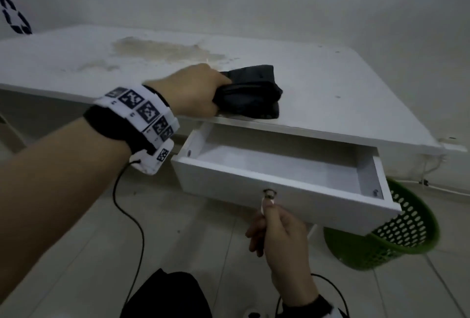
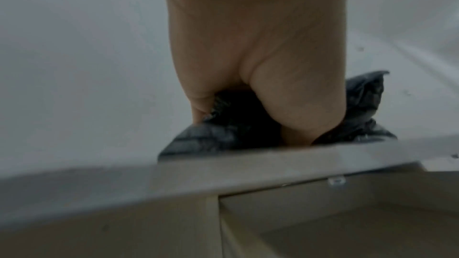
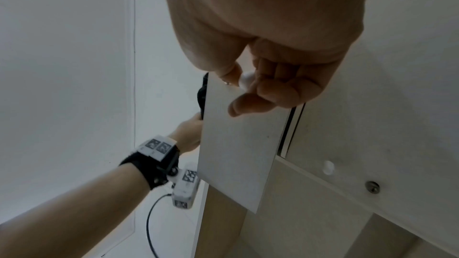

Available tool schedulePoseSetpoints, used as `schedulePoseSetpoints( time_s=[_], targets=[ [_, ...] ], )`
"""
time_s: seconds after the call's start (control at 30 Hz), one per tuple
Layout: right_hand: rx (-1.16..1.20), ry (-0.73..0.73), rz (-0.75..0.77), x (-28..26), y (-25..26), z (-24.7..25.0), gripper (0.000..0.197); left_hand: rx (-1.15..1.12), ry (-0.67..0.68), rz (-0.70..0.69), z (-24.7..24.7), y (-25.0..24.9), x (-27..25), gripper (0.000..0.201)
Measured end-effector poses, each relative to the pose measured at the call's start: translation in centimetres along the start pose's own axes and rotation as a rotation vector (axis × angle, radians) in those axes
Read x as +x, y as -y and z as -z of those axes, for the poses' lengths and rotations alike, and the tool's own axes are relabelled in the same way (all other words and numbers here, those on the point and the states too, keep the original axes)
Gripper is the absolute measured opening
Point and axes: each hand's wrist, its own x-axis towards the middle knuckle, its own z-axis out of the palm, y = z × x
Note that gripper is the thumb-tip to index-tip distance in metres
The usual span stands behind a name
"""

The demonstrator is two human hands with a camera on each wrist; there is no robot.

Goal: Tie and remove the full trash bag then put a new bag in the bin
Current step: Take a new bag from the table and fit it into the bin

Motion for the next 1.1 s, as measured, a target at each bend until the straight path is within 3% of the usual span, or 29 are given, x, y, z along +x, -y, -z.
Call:
schedulePoseSetpoints(
  time_s=[0.17,0.4,0.57,0.73,0.87,1.1],
  targets=[
    [0.027,-0.057,-0.029,4.3,2.1,-0.2,0.041,-0.08,-0.044,0.008,-1.4,1.1,0.6,0.016],
    [-0.027,-0.186,0.062,13.1,4.1,-0.8,0.039,-0.102,-0.061,0.006,-2.1,1.5,0.8,0.014],
    [-0.023,-0.216,0.123,14.9,3.5,-0.6,0.042,-0.126,-0.058,0.0,-2.2,1.6,0.8,0.02],
    [-0.084,-0.189,0.106,13.6,0.7,0.4,0.058,-0.132,-0.08,0.007,-2.6,1.8,1.0,0.022],
    [-0.266,-0.141,-0.032,9.8,-0.6,1.9,0.047,-0.154,-0.01,0.01,-2.5,1.7,1.1,0.035],
    [-0.532,-0.06,-0.319,-0.5,6.9,6.3,0.035,-0.194,0.197,0.051,0.6,0.2,-1.4,0.036]
  ],
)
